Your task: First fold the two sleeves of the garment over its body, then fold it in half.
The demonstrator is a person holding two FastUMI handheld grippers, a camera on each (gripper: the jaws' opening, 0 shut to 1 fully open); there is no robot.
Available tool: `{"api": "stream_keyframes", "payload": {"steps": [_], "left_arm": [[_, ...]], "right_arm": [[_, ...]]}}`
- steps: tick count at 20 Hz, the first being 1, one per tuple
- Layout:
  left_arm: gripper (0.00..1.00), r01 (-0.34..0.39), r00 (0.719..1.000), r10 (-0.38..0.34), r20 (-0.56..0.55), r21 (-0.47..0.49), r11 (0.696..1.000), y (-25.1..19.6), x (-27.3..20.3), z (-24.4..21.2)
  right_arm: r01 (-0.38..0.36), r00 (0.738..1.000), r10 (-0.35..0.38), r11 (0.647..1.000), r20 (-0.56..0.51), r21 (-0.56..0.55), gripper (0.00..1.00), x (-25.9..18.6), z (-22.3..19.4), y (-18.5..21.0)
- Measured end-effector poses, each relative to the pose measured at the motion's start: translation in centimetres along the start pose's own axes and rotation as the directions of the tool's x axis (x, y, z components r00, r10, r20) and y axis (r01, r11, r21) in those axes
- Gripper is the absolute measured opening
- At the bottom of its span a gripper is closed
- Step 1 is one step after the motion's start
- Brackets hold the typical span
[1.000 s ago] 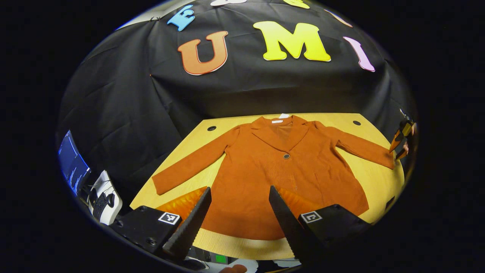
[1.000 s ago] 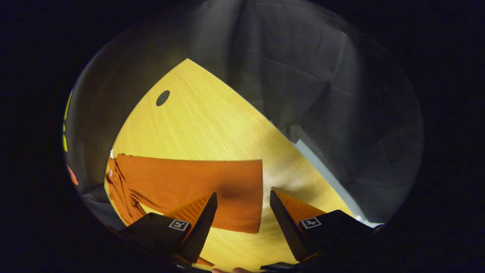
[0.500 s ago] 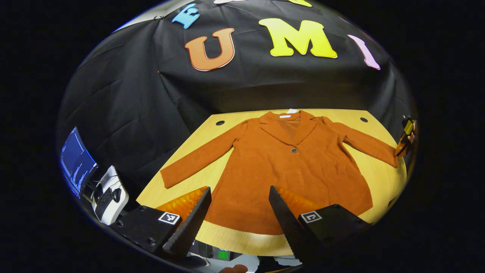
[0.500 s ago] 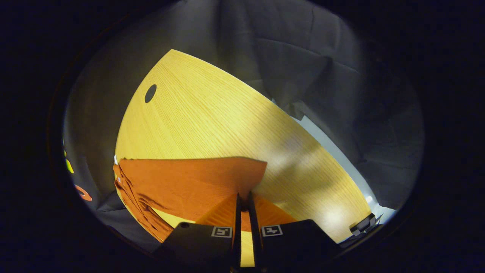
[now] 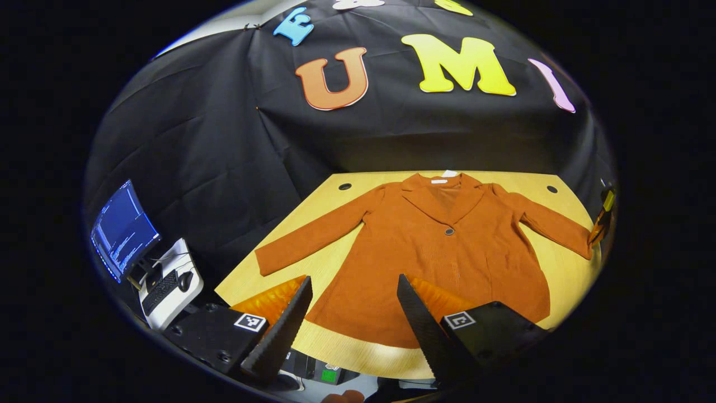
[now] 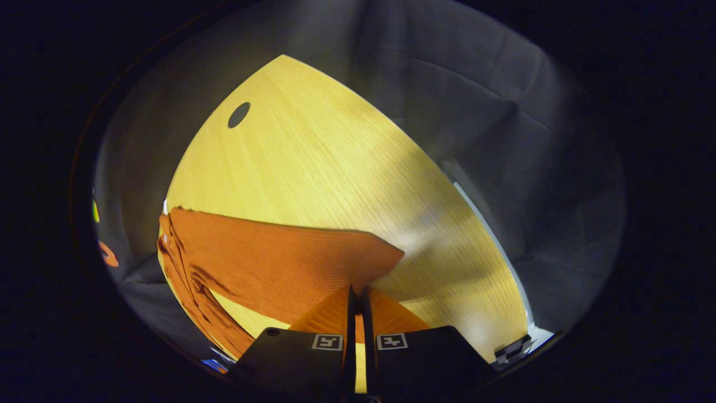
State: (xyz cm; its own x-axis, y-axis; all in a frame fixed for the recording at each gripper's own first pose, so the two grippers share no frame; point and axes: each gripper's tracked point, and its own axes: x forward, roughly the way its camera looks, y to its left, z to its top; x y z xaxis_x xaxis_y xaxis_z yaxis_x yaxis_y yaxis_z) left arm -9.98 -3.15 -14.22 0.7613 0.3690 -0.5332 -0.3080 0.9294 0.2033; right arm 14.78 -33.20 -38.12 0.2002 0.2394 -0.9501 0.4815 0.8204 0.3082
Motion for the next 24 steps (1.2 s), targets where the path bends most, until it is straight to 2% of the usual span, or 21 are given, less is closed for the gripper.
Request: {"api": "stream_keyframes", "payload": {"steps": [2, 5, 8, 10, 12, 18, 19, 21, 24], "left_arm": [[0.99, 0.014, 1.0, -0.014, -0.004, -0.009, 1.0, -0.1, 0.3, -0.2], [0.99, 0.056, 0.998, -0.056, -0.008, 0.023, 0.998, 0.0, 1.8, -0.5], [0.99, 0.111, 0.994, -0.111, 0.002, 0.051, 0.993, 0.2, 3.9, -0.5], [0.99, 0.136, 0.991, -0.136, -0.012, 0.024, 0.99, 0.9, 5.1, -1.1], [0.99, 0.147, 0.989, -0.147, -0.032, -0.007, 0.989, 1.9, 6.3, -1.4], [0.99, 0.18, 0.984, -0.18, 0.005, 0.027, 0.983, 5.5, 9.2, -1.1], [0.99, 0.199, 0.98, -0.199, 0.008, 0.015, 0.98, 5.5, 9.5, -1.3], [0.99, 0.224, 0.975, -0.224, 0.006, -0.001, 0.975, 5.8, 10.0, -1.7], [0.99, 0.235, 0.972, -0.235, 0.011, -0.007, 0.972, 6.4, 10.9, -1.9]], "right_arm": [[-0.026, 1.0, 0.027, 0.999, -0.001, 0.022, 0.07, -0.1, 0.1, 0.2], [-0.014, 0.999, 0.014, 1.0, 0.052, 0.005, 0.07, -1.1, 1.0, 0.4], [-0.057, 0.992, 0.056, 0.998, 0.109, 0.006, 0.07, -5.0, 1.7, 3.5], [-0.06, 0.988, 0.062, 0.998, 0.144, -0.024, 0.1, -7.0, 1.9, 5.7], [-0.064, 0.983, 0.072, 0.996, 0.168, -0.057, 0.07, -8.7, 1.7, 8.3], [-0.119, 0.965, 0.151, 0.981, 0.213, -0.154, 0.05, -13.4, 0.9, 19.7], [-0.122, 0.964, 0.16, 0.976, 0.213, -0.181, 0.07, -13.7, 0.4, 21.8], [-0.139, 0.961, 0.185, 0.965, 0.203, -0.221, 0.05, -14.0, -0.7, 26.5], [-0.141, 0.962, 0.208, 0.934, 0.179, -0.327, 0.07, -13.5, -3.5, 33.2]]}}
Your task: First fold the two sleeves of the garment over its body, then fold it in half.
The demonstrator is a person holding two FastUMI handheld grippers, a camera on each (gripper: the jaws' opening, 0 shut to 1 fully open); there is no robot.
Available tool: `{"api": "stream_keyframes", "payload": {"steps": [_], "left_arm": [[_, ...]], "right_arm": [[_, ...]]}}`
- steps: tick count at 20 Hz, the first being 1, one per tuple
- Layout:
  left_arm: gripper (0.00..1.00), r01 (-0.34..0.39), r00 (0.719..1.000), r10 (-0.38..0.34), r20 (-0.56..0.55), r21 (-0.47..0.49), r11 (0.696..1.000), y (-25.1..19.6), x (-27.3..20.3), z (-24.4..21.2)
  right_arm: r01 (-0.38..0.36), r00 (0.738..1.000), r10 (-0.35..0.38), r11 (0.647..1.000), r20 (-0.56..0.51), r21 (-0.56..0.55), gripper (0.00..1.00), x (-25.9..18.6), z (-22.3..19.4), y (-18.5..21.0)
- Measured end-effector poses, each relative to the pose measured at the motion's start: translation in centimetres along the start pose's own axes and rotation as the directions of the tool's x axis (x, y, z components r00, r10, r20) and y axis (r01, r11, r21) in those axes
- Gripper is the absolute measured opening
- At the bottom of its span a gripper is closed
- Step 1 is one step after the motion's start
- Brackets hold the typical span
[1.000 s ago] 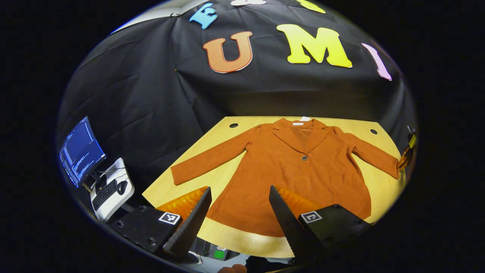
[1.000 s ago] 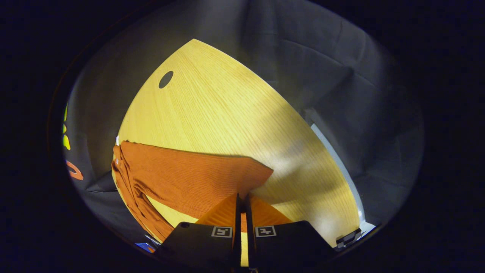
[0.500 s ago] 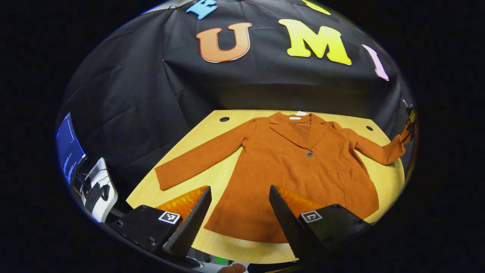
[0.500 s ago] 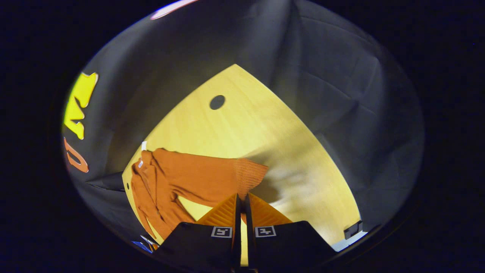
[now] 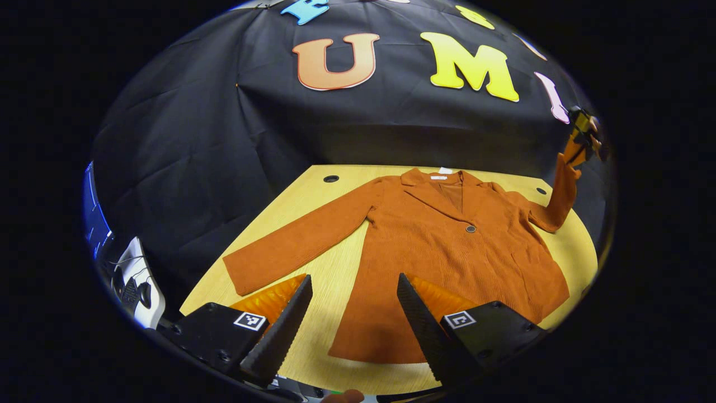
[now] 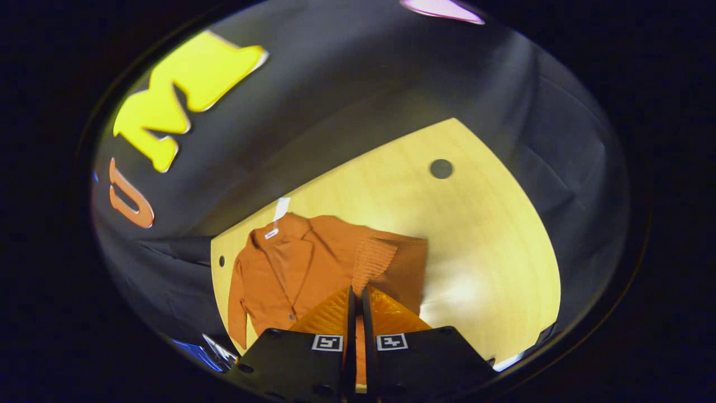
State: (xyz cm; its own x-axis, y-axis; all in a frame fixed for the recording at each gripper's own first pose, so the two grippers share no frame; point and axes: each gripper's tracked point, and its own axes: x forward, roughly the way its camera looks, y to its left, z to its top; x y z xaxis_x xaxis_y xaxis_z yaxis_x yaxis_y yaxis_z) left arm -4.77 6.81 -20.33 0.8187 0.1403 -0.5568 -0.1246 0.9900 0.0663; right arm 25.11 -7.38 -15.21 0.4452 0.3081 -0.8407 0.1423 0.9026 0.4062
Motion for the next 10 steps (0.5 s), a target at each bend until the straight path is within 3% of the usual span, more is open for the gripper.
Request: {"api": "stream_keyframes", "payload": {"steps": [6, 10], "left_arm": [[0.99, 0.032, 0.999, -0.032, 0.026, -0.001, 0.999, 0.9, 0.3, -0.1], [0.99, 0.084, 0.996, -0.083, 0.02, -0.042, 0.996, 1.2, -0.3, -0.9]], "right_arm": [[-0.105, 0.992, 0.092, 0.984, -0.09, -0.147, 0.07, 3.7, -4.5, 14.3], [-0.159, 0.978, 0.129, 0.97, -0.163, -0.186, 0.05, 6.8, -8.6, 22.2]]}}
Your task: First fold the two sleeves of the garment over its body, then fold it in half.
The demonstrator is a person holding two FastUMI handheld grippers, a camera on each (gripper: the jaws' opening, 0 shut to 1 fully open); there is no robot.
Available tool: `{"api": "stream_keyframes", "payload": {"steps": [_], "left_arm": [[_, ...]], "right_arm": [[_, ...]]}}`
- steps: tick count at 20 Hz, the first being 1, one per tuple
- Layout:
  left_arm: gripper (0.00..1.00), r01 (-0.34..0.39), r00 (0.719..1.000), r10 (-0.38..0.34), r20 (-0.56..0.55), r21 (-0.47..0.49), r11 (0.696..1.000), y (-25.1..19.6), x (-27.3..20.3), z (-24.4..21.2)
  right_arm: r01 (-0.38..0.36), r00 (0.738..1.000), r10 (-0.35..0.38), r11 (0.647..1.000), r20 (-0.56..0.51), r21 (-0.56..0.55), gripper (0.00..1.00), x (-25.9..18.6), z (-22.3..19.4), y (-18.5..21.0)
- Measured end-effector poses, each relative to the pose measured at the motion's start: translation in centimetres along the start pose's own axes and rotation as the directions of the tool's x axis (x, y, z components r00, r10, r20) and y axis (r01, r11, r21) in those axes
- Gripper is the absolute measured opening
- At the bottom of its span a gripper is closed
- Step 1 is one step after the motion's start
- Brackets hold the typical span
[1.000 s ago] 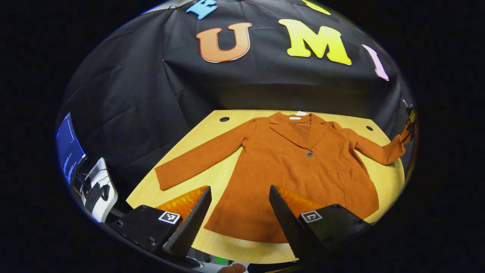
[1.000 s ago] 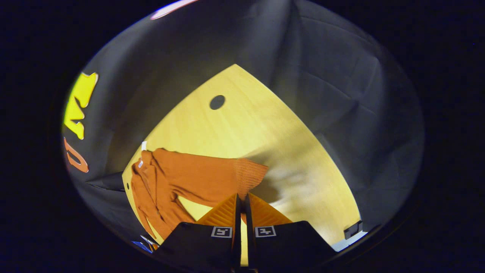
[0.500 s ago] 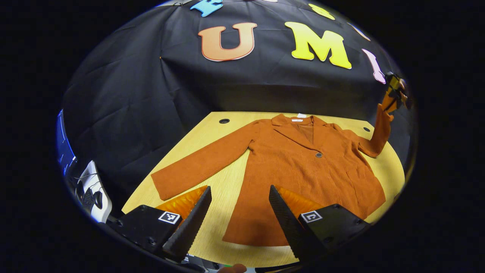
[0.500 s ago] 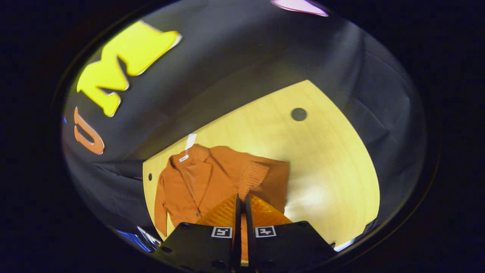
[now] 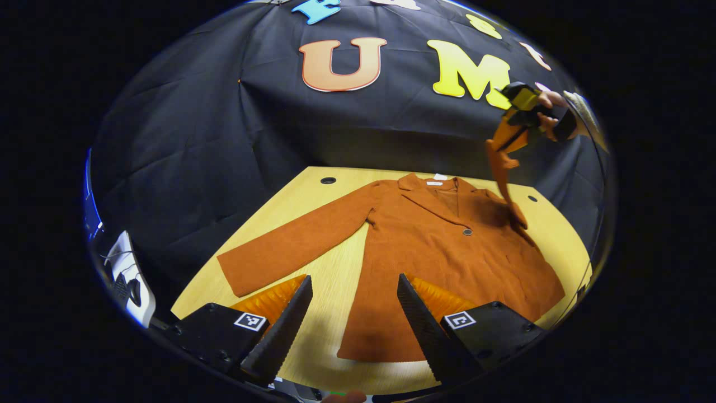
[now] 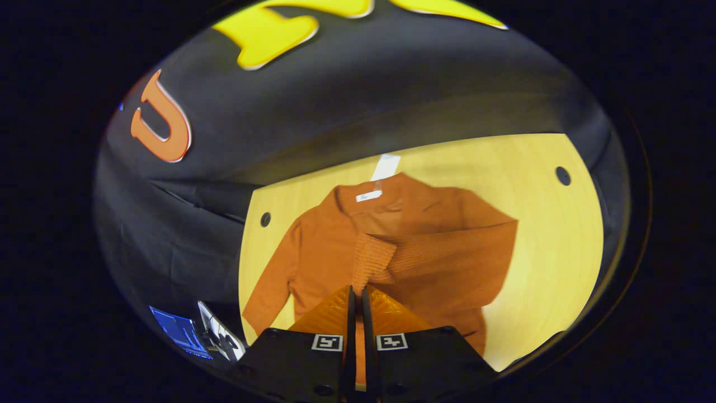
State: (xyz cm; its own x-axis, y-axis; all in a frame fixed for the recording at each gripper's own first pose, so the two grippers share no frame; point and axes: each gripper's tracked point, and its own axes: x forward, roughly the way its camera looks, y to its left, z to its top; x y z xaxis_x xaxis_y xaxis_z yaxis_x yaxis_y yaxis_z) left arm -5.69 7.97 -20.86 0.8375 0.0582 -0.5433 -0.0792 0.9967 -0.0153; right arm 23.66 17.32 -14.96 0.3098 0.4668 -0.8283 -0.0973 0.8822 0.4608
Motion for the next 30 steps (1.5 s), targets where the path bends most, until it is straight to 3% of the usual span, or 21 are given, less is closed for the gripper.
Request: {"api": "stream_keyframes", "payload": {"steps": [4, 12, 19, 21, 22, 23, 24, 25, 26, 28, 30], "left_arm": [[0.99, 0.027, 0.999, -0.028, -0.03, -0.041, 0.999, 0.9, -0.5, -1.0], [0.99, -0.01, 0.997, 0.007, -0.071, -0.05, 0.999, 4.6, -1.7, -2.5], [0.99, -0.061, 0.996, 0.054, -0.076, -0.105, 0.993, 7.3, -2.6, -3.3], [0.99, -0.051, 0.995, 0.04, -0.096, -0.119, 0.992, 7.3, -2.8, -3.7], [0.98, -0.05, 0.994, 0.039, -0.1, -0.113, 0.992, 7.4, -2.9, -3.9], [0.99, -0.053, 0.994, 0.042, -0.103, -0.107, 0.993, 7.7, -2.8, -4.2], [0.99, -0.061, 0.993, 0.049, -0.104, -0.108, 0.992, 8.0, -2.8, -4.2], [0.99, -0.065, 0.993, 0.054, -0.102, -0.113, 0.991, 8.1, -2.7, -4.2], [0.99, -0.069, 0.994, 0.057, -0.097, -0.119, 0.991, 8.2, -2.6, -4.1], [0.98, -0.067, 0.993, 0.053, -0.107, -0.128, 0.99, 8.3, -2.5, -4.4], [0.98, -0.068, 0.992, 0.053, -0.115, -0.131, 0.989, 8.4, -2.4, -4.5]], "right_arm": [[-0.002, 0.998, 0.0, 0.999, -0.062, -0.034, 0.07, 6.0, -2.2, 4.8], [-0.006, 0.983, -0.004, 0.999, -0.183, -0.054, 0.08, 16.8, -6.6, 10.7], [0.083, 0.973, -0.099, 0.993, -0.209, -0.084, 0.08, 20.5, -7.6, 9.5], [0.068, 0.973, -0.079, 0.996, -0.215, -0.06, 0.05, 20.8, -7.8, 10.0], [0.063, 0.973, -0.073, 0.997, -0.221, -0.051, 0.13, 20.7, -7.8, 10.0], [0.048, 0.973, -0.058, 0.998, -0.224, -0.048, 0.13, 20.5, -8.0, 10.3], [0.044, 0.973, -0.053, 0.998, -0.224, -0.044, 0.24, 20.6, -8.1, 10.4], [0.028, 0.974, -0.037, 0.999, -0.222, -0.043, 0.26, 20.3, -8.0, 10.9], [0.031, 0.975, -0.04, 0.998, -0.217, -0.045, 0.35, 20.2, -7.9, 10.8], [0.023, 0.976, -0.032, 0.999, -0.216, -0.048, 0.36, 19.4, -8.0, 11.1], [-0.005, 0.977, -0.005, 0.999, -0.215, -0.046, 0.5, 18.6, -8.0, 11.5]]}}
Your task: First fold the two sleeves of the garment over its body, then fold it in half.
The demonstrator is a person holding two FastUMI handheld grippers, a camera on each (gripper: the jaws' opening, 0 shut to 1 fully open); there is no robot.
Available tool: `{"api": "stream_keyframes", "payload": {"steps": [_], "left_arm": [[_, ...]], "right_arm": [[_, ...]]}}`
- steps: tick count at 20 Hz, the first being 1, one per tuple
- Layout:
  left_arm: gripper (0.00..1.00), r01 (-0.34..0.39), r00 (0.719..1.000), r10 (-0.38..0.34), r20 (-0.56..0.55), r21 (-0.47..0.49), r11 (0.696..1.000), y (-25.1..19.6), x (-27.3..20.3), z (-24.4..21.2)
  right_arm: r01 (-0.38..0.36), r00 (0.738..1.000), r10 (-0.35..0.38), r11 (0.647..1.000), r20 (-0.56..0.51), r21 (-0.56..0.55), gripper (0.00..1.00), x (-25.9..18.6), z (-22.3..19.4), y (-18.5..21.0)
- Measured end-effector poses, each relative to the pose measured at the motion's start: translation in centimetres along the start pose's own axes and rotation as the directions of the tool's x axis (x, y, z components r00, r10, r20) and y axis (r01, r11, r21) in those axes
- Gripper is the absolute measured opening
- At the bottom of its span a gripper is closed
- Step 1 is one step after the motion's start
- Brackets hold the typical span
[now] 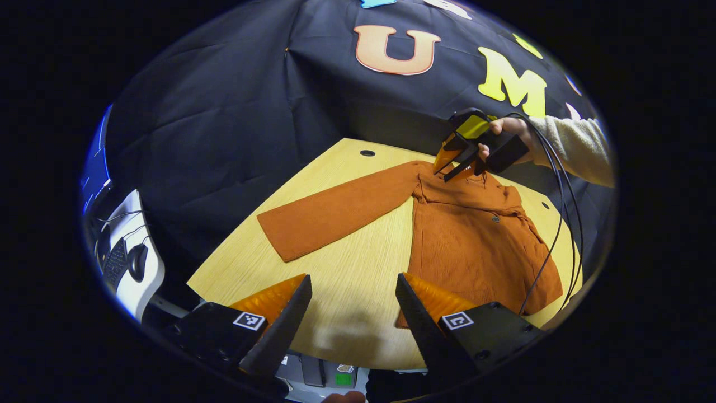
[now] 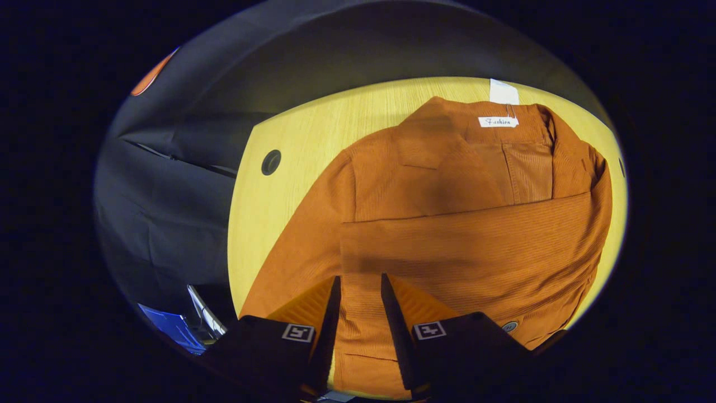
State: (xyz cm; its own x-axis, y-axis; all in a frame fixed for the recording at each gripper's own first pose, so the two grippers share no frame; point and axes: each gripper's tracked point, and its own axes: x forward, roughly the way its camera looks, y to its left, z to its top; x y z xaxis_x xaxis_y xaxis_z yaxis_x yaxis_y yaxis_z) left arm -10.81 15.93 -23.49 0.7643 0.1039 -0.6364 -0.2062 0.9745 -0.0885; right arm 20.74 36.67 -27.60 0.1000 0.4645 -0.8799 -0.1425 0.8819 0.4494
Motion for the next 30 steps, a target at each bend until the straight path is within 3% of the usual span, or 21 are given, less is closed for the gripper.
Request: {"api": "stream_keyframes", "payload": {"steps": [5, 7, 8, 9, 10, 12, 15, 16, 20, 24, 26, 28, 30], "left_arm": [[0.99, -0.062, 0.998, 0.061, -0.027, -0.015, 0.998, 2.2, 1.1, 0.6], [0.98, -0.103, 0.994, 0.099, -0.052, -0.071, 0.992, 3.9, 1.8, 1.4], [0.98, -0.12, 0.992, 0.114, -0.056, -0.109, 0.987, 4.6, 2.2, 2.1], [0.98, -0.137, 0.989, 0.128, -0.067, -0.146, 0.98, 5.3, 2.6, 2.9], [0.98, -0.158, 0.986, 0.146, -0.077, -0.181, 0.971, 6.2, 3.1, 3.4], [0.98, -0.187, 0.979, 0.162, -0.122, -0.23, 0.955, 7.9, 4.3, 4.0], [1.0, -0.233, 0.962, 0.183, -0.204, -0.253, 0.939, 10.1, 6.2, 4.0], [1.0, -0.243, 0.956, 0.19, -0.222, -0.243, 0.939, 10.6, 6.7, 3.9], [1.0, -0.3, 0.926, 0.237, -0.294, -0.194, 0.934, 13.0, 8.9, 3.7], [1.0, -0.299, 0.911, 0.187, -0.367, -0.278, 0.913, 12.2, 11.5, 3.9], [1.0, -0.312, 0.889, 0.17, -0.425, -0.29, 0.905, 12.1, 12.4, 3.4], [1.0, -0.343, 0.857, 0.173, -0.486, -0.288, 0.894, 12.4, 13.0, 2.6], [1.0, -0.383, 0.836, 0.175, -0.52, -0.324, 0.865, 12.5, 13.8, 2.2]], "right_arm": [[-0.043, 0.999, 0.043, 0.999, 0.006, -0.002, 0.75, -3.1, -0.8, -0.3], [-0.058, 0.998, 0.058, 0.998, 0.021, -0.012, 0.74, -4.9, -0.9, -0.8], [-0.071, 0.997, 0.072, 0.997, 0.035, -0.014, 0.79, -6.1, -0.9, -1.0], [-0.081, 0.996, 0.081, 0.997, 0.046, -0.012, 0.76, -7.2, -0.9, -1.4], [-0.094, 0.994, 0.095, 0.995, 0.053, -0.013, 0.88, -8.4, -1.1, -1.7], [-0.101, 0.992, 0.102, 0.995, 0.07, -0.024, 0.97, -10.4, -1.2, -2.8], [-0.097, 0.99, 0.102, 0.994, 0.103, -0.052, 0.94, -13.4, -2.1, -5.1], [-0.098, 0.989, 0.104, 0.993, 0.103, -0.063, 0.98, -14.3, -2.7, -5.9], [-0.087, 0.991, 0.096, 0.992, 0.098, -0.093, 0.98, -17.1, -6.4, -10.5], [-0.07, 0.991, 0.086, 0.987, 0.106, -0.143, 0.94, -19.3, -11.9, -15.8], [-0.071, 0.992, 0.088, 0.984, 0.093, -0.166, 0.98, -20.0, -15.4, -18.3], [-0.061, 0.993, 0.076, 0.986, 0.09, -0.153, 0.94, -20.5, -18.5, -20.8], [-0.041, 0.994, 0.054, 0.991, 0.099, -0.129, 0.98, -21.1, -21.2, -23.1]]}}
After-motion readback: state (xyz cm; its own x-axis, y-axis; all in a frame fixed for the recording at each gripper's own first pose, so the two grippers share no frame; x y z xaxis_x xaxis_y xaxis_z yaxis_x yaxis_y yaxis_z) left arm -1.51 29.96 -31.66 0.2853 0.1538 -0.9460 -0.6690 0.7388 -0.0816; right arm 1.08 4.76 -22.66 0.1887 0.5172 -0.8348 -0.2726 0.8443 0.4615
